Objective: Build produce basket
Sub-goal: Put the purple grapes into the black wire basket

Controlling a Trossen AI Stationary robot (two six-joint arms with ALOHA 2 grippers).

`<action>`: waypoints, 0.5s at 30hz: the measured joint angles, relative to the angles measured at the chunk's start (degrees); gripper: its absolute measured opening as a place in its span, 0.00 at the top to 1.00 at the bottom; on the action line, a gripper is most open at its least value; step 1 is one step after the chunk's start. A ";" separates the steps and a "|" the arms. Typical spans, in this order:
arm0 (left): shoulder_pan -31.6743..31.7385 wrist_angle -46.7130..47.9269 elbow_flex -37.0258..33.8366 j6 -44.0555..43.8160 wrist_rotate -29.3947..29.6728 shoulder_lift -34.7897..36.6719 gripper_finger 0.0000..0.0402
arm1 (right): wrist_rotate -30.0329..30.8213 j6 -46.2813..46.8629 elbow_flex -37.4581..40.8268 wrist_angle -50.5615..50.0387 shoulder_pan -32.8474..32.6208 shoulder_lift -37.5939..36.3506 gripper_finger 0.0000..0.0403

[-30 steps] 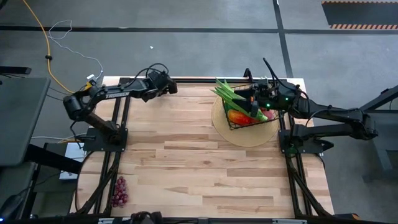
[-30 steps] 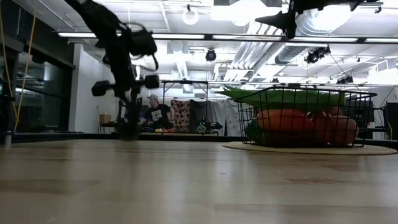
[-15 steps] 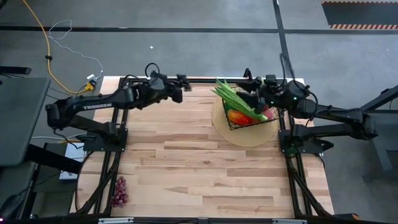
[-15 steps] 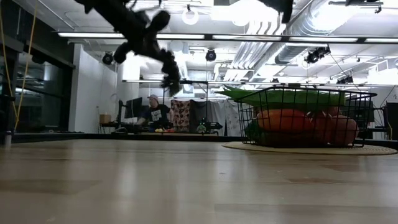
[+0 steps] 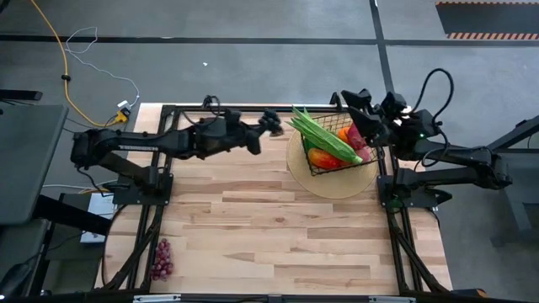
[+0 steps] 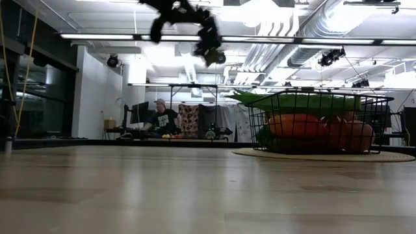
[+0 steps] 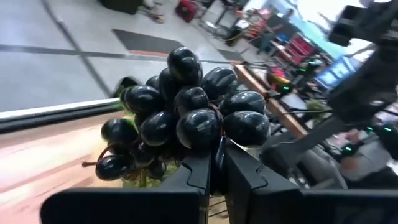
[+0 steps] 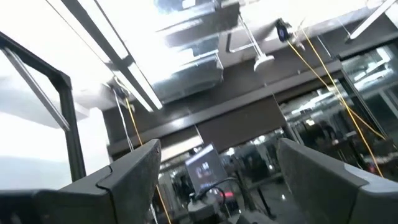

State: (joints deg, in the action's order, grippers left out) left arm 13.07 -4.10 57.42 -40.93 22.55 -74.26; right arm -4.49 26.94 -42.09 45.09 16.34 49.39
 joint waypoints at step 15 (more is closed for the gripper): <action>-7.70 1.03 33.96 13.05 -4.45 -30.52 0.94 | 0.81 0.17 0.00 2.33 0.00 0.02 0.23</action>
State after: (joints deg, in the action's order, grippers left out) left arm 5.37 -3.07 91.38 -27.89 18.09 -104.78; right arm -3.68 27.11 -42.09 47.42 16.34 49.41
